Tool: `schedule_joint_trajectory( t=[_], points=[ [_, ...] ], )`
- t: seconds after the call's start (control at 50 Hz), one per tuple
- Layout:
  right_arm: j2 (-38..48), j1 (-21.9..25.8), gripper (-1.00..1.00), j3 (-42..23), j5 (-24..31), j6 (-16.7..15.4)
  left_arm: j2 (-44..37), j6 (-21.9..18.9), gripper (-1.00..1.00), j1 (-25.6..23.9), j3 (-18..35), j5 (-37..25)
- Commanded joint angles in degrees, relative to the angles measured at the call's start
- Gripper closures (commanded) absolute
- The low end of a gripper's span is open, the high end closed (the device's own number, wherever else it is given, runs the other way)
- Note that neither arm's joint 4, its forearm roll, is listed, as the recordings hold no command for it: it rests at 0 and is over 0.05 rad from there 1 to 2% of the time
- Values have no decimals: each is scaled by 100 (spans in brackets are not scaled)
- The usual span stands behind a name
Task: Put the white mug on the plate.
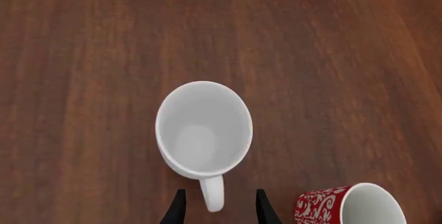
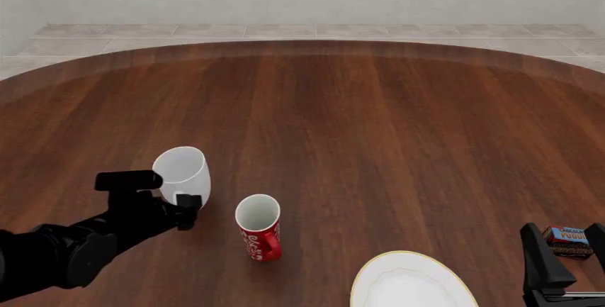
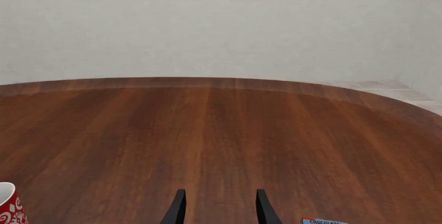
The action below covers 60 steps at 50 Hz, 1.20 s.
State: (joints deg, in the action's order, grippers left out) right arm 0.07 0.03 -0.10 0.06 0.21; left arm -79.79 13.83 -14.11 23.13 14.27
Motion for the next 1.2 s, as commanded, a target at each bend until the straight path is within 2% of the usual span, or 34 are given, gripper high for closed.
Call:
schedule_joint_trajectory(
  t=[0.02,0.88,0.9,1.2],
  points=[
    [17,-3,-100,-5,-4,-3,-155,95,-100,-26,50,63],
    [16,-3,-100,-5,-4,-4,-735,126,-100,-3,71,454],
    [16,-5,-100,-5,-4,-1,-733,124,100,5,70,457],
    [16,-4,-100,-5,-5,-3,-258,140,100,21,-43,301]
  ],
)
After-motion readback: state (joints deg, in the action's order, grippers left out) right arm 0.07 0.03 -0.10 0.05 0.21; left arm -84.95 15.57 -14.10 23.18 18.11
